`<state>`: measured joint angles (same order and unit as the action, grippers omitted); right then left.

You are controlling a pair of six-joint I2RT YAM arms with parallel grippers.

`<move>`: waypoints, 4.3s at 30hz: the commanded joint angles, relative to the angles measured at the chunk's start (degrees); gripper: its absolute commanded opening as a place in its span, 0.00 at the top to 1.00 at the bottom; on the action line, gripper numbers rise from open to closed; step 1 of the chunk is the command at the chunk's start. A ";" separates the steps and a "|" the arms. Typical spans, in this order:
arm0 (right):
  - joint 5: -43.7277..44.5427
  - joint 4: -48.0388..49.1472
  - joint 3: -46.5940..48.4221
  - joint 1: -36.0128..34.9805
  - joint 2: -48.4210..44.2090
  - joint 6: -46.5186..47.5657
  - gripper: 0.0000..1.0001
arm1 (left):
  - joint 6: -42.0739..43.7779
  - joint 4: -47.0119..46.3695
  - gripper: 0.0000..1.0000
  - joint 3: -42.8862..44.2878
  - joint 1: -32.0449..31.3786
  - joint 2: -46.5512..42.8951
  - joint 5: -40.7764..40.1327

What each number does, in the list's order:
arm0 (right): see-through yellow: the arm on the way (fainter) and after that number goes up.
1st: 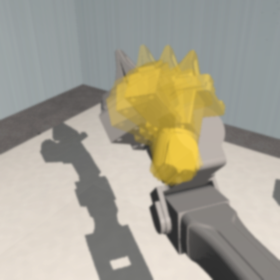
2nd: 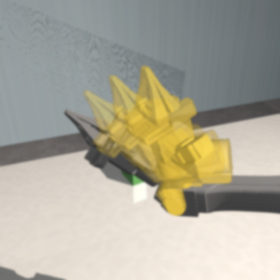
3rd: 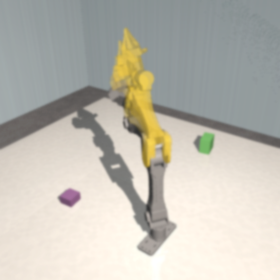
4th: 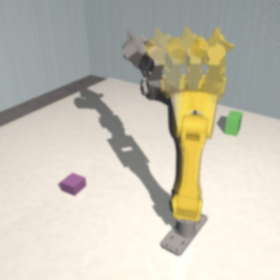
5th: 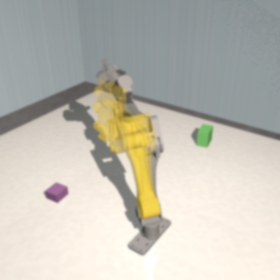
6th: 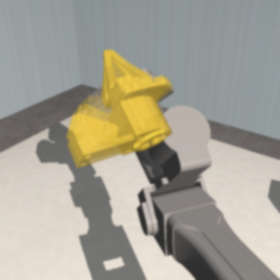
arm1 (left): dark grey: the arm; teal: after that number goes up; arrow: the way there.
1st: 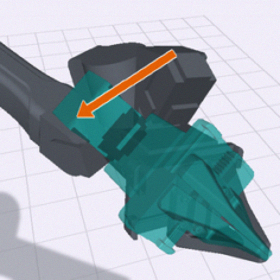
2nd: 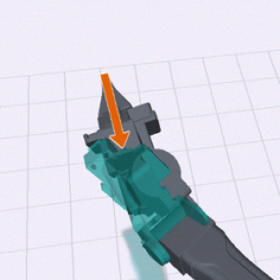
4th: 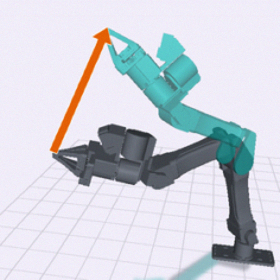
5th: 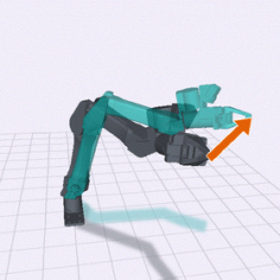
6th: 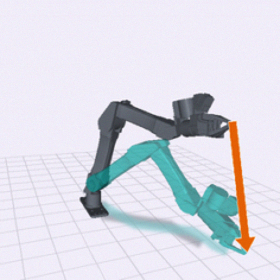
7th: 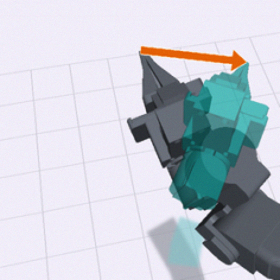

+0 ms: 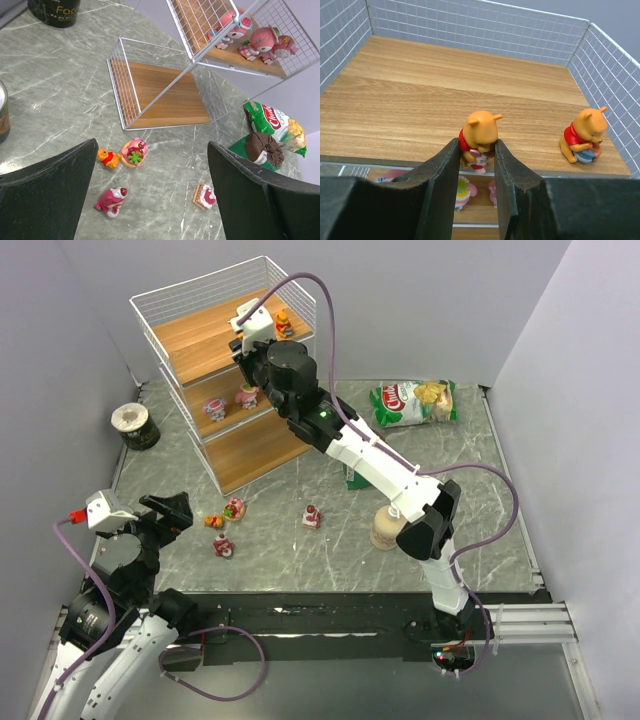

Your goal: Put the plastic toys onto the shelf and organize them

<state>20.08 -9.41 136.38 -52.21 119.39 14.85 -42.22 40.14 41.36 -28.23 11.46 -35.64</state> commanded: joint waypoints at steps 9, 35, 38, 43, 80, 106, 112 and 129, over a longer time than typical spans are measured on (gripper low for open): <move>-5.66 -4.91 4.34 1.23 1.37 3.77 0.81 | 0.73 -1.12 0.03 -0.14 -0.07 -0.74 0.31; -9.53 -2.11 1.35 2.19 2.77 14.86 0.66 | 0.47 -0.85 0.04 -0.06 -0.07 -0.48 -0.40; -9.27 -2.10 1.26 2.20 2.69 14.59 0.63 | 0.47 -0.85 0.04 -0.06 -0.07 -0.48 -0.40; -8.92 -1.58 0.91 2.37 2.33 13.63 0.60 | 0.47 -0.85 0.04 -0.06 -0.07 -0.48 -0.40; -9.18 16.44 -23.09 3.25 -17.97 1.24 0.46 | 0.38 -0.77 0.04 -0.06 -0.07 -0.39 -0.49; -13.40 14.00 -47.59 5.01 -38.26 -13.00 0.86 | 0.82 -1.90 0.04 -0.23 -0.07 0.40 -0.05; -13.04 5.72 -57.34 4.66 -42.31 -21.78 0.52 | -0.31 -1.56 0.04 1.52 -0.07 8.28 2.15; -20.34 7.83 -74.94 4.83 -46.26 -34.36 0.47 | -24.93 -1.29 0.05 -4.27 6.24 31.69 1.16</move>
<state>-0.14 -3.97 62.28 -47.11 76.42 -16.95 -59.70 39.59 38.68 -26.59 42.70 -34.09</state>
